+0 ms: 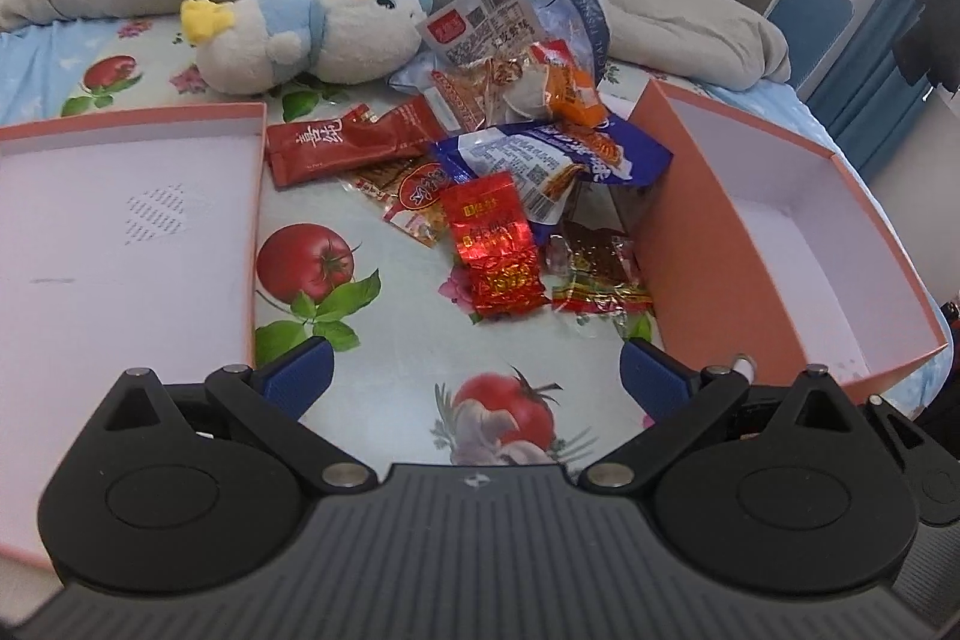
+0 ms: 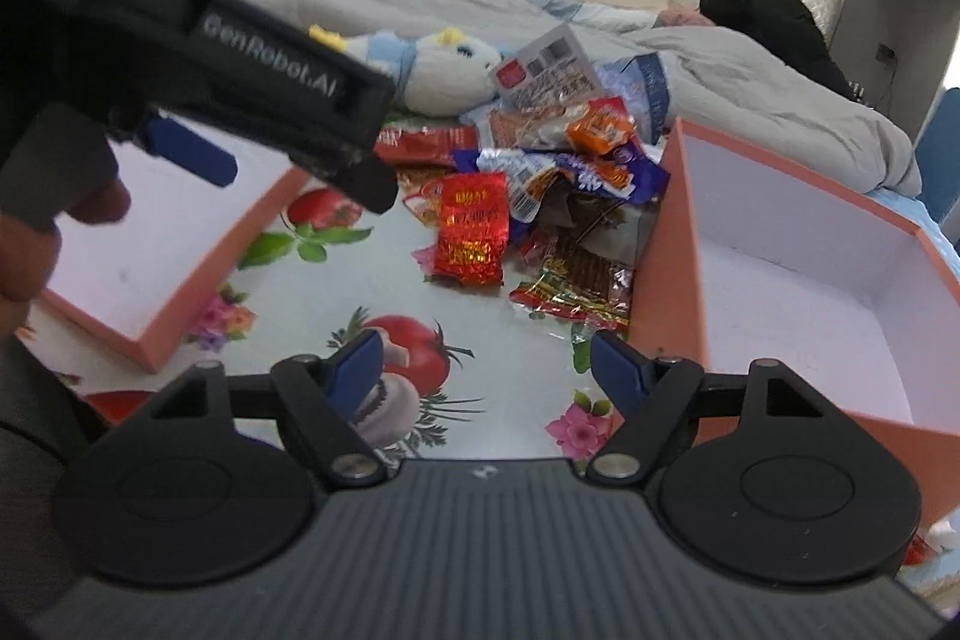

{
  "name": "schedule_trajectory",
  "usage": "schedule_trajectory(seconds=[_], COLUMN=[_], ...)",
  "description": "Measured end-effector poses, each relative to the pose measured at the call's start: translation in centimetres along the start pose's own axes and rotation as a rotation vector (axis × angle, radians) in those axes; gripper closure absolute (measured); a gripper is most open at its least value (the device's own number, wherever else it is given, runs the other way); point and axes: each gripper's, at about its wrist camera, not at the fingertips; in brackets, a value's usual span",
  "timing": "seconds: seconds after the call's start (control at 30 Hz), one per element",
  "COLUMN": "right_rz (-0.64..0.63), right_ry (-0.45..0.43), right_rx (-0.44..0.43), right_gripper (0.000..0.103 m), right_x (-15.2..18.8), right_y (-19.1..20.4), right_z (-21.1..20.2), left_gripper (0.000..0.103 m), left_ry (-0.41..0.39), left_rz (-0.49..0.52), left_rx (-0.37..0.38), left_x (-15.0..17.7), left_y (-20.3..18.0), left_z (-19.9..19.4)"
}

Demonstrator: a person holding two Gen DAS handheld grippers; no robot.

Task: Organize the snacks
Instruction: 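Reach the left tool to the red tea packet while the right tool reaches the chocolate-stick packet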

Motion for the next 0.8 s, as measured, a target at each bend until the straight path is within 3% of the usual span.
schedule_trajectory(seconds=[0.27, 0.8], right_rz=[-0.169, -0.121], right_ry=[0.046, 0.104], right_rx=[0.053, 0.096], right_gripper=[0.029, 0.029], right_x=[-0.6, -2.4], right_y=[1.0, -0.7], right_z=[4.6, 11.7], left_gripper=[0.007, 0.029], left_ry=[0.059, 0.138], left_rz=[-0.054, -0.142], left_rx=[0.066, 0.196], left_x=[-1.5, -5.4], left_y=[1.5, 2.3], left_z=[4.5, 11.5])
Point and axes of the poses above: each gripper's, at about its wrist camera, not at the fingertips, and z roughly the way its jaws point, y to its left, x to its underside, and after that the axes turned 14 degrees about -z, right-handed
